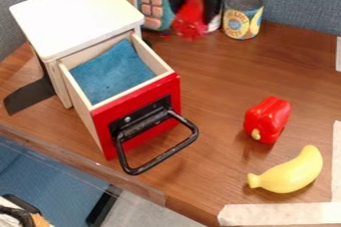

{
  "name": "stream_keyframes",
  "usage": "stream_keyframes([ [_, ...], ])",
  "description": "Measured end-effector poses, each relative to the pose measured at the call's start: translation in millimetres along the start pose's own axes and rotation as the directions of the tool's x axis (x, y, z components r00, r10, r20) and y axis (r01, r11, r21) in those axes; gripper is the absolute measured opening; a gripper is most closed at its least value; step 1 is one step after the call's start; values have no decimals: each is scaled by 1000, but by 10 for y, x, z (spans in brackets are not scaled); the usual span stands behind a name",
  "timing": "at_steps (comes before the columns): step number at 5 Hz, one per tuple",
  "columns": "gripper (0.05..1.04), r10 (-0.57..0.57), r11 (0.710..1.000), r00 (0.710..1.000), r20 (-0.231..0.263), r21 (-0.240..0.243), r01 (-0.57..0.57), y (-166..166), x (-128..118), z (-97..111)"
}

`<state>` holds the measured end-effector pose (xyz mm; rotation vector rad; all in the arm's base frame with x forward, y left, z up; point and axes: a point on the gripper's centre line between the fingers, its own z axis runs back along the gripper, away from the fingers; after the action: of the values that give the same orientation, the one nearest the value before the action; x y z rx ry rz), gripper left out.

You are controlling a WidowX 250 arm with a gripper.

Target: Take the red thing on the drawer then put it on the right of the box

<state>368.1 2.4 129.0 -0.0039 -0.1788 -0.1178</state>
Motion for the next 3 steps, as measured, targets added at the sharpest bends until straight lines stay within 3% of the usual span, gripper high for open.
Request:
stream_keyframes([
  [3,745,-96,995,992,-82,9,97,-395,373,-649],
])
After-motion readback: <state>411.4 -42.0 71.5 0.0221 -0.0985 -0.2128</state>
